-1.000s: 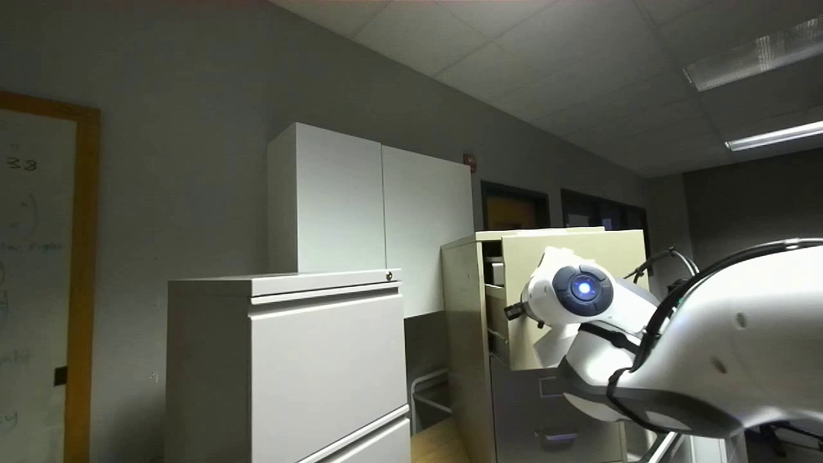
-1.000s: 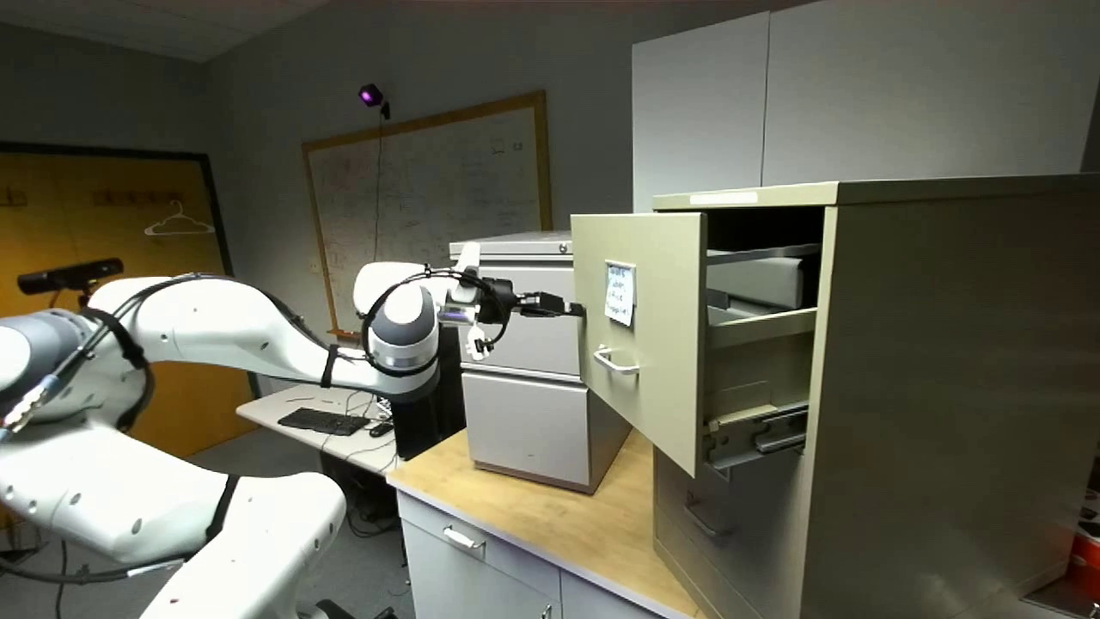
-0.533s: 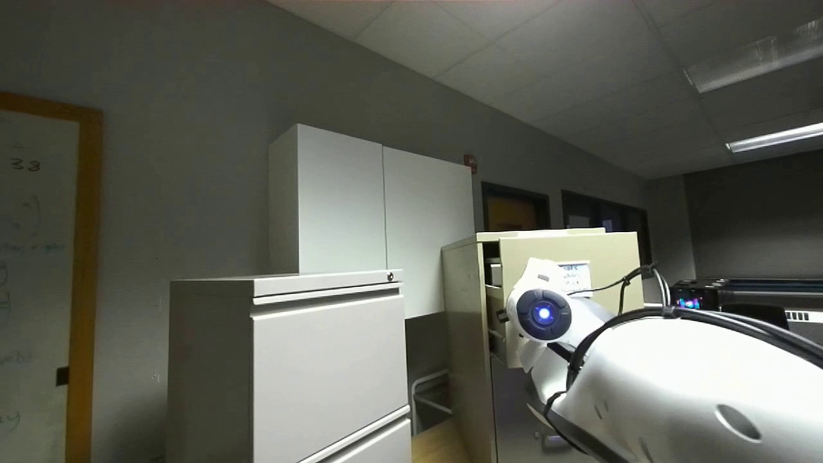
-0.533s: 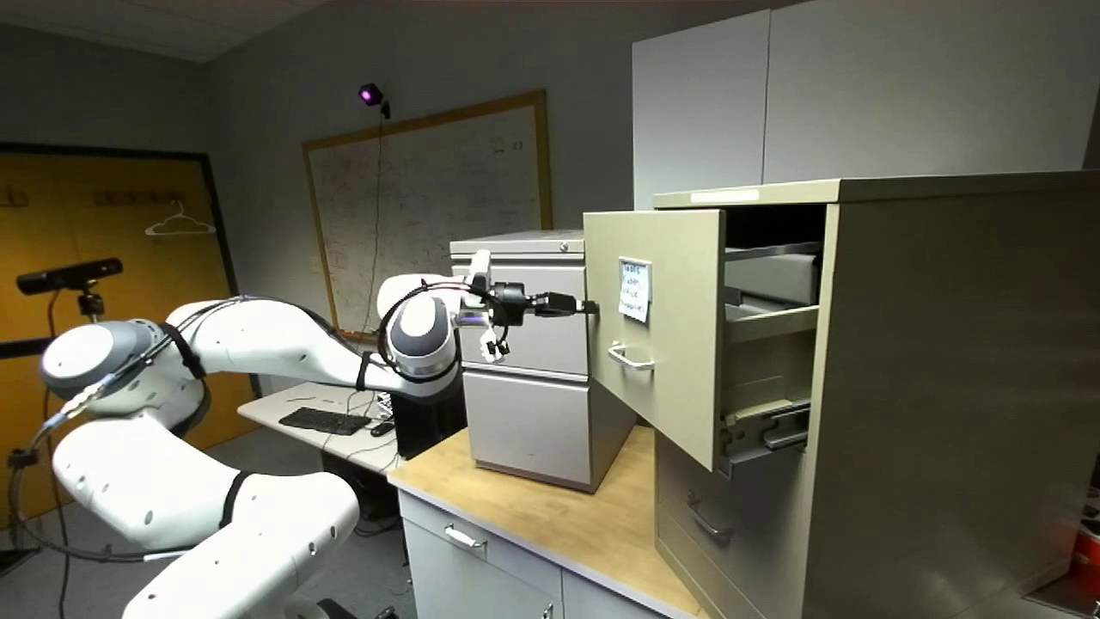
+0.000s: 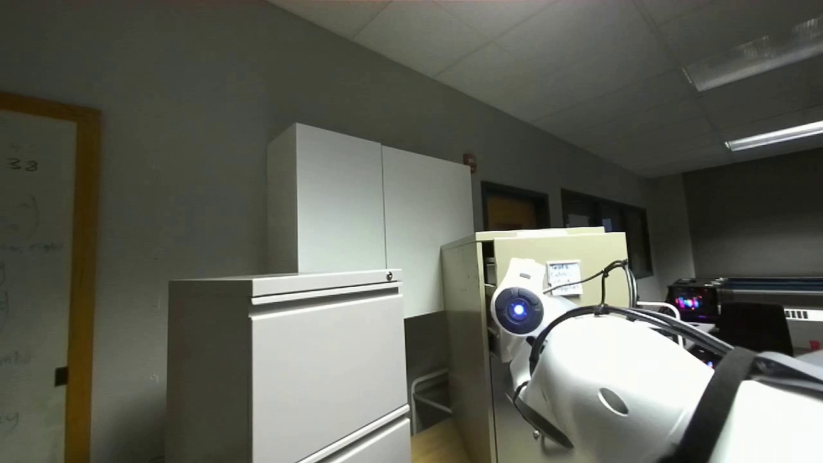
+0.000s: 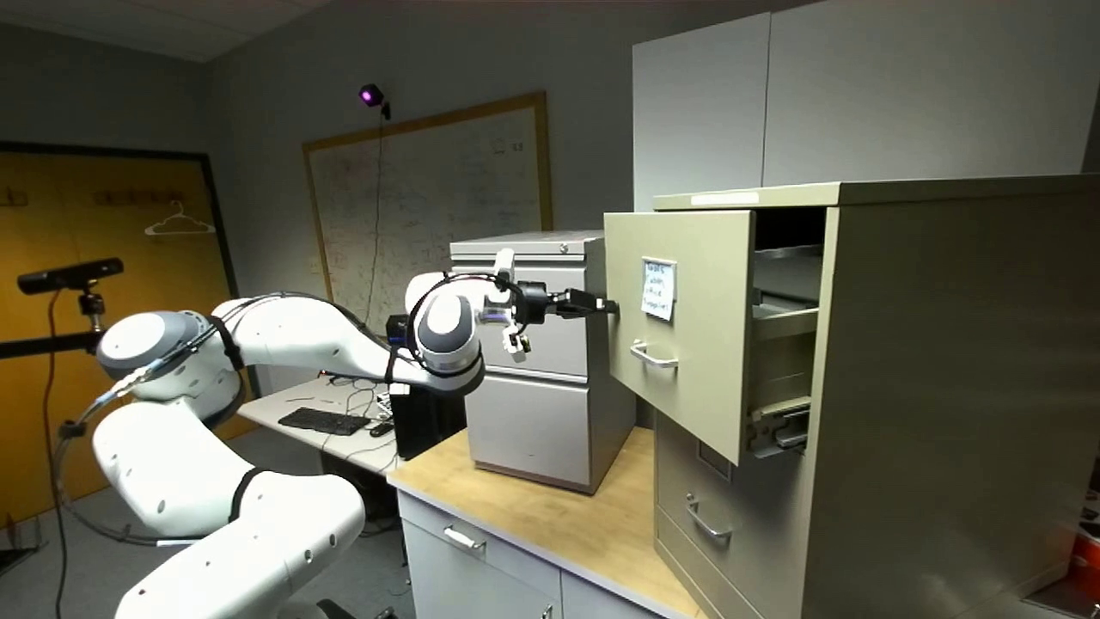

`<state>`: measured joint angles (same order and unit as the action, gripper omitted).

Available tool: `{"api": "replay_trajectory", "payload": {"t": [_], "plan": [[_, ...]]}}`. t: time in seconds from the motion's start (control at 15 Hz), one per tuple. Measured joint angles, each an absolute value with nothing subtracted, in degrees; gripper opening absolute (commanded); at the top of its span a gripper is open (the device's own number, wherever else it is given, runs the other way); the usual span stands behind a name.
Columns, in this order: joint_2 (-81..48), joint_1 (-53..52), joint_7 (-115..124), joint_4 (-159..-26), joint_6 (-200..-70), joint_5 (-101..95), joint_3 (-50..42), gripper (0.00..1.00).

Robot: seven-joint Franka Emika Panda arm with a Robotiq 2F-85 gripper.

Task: Close the top drawer of the cabinet to the right.

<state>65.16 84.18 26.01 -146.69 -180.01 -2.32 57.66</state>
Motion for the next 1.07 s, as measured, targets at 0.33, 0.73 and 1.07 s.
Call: {"api": "replay_trajectory", "payload": {"t": [0.33,0.73,1.07], "plan": [[61.89,88.23,23.27,-141.92,-177.21,-2.31,60.32,0.07],[56.92,93.68,21.5,-134.22,-170.24,-2.49,64.78,0.07],[54.62,99.25,21.5,-127.07,-163.26,-2.66,68.89,0.07]]}}
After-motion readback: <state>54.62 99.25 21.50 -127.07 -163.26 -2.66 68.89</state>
